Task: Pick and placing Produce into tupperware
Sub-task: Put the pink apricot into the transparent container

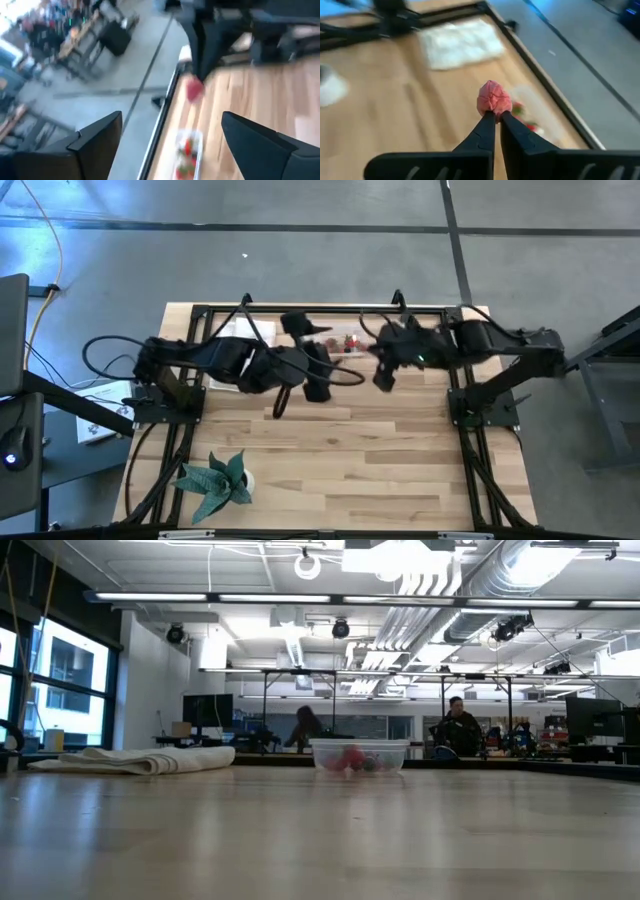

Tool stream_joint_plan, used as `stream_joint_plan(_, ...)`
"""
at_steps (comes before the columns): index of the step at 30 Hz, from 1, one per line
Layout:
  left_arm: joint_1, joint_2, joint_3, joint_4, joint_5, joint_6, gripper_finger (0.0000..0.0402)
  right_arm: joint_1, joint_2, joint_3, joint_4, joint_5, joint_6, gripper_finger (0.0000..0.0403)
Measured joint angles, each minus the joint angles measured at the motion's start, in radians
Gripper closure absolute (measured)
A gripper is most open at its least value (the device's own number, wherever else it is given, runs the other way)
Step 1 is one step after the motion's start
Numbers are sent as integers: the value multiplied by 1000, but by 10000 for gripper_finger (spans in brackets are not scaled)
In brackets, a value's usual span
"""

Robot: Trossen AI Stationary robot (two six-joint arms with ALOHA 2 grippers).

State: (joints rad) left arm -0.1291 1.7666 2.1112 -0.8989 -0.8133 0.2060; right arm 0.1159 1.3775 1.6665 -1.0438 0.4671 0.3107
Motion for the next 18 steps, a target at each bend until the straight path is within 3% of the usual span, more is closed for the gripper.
stream_joint_plan(6, -1, -19, -1, -243, -13, -230, 76, -203, 70, 0, -31, -28, -73, 403)
stream_joint_plan(13, -1, -23, -1, -466, 33, -462, 88, -394, 265, 0, -20, -165, -174, 403)
stream_joint_plan(18, -2, -23, -2, -564, 46, -555, 96, -491, 405, -26, 109, -406, -281, 403)
